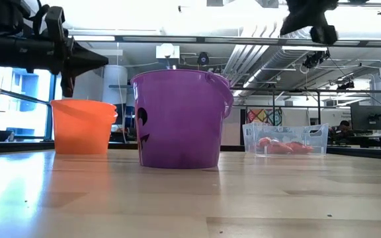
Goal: Sort candy by brand, put in halloween buckets
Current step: Return to Home Position
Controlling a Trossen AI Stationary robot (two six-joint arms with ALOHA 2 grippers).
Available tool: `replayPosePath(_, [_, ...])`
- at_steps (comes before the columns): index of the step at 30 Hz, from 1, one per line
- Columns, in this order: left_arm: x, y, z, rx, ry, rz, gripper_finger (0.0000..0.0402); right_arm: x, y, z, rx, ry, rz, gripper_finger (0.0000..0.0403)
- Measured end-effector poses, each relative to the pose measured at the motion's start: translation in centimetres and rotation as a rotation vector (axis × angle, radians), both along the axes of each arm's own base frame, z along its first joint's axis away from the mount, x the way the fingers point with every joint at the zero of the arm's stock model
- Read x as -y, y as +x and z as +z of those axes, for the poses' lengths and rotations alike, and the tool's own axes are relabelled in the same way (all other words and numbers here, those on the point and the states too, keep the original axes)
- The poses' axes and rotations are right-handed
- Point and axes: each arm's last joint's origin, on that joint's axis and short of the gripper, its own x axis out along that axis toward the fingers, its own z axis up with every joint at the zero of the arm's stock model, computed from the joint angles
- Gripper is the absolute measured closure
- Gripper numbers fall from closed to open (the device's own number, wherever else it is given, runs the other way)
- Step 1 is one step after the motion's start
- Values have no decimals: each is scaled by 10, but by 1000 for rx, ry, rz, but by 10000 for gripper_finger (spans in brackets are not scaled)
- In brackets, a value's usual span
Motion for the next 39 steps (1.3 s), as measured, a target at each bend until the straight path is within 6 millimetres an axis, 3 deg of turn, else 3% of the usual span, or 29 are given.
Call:
replayPosePath(4, [1,0,0,5,-15,-22,401,-17,-17,-15,35,-7,15,403])
replayPosePath(8, [1,0,0,-5,13,-21,401,-29,-42,-43,165,6,42,403])
replayPosePath(17, [1,0,0,-24,52,-18,401,-28,-78,-99,537,-189,139,403])
replayPosePath(23, [1,0,-1,-27,51,-18,401,-27,-85,-136,537,-301,177,403])
replayPosePath(31, [1,0,-1,-29,51,-18,401,-28,-83,-167,685,-332,186,403])
replayPosePath(39, [1,0,-1,-36,49,-18,401,-27,-82,-172,610,-451,229,403])
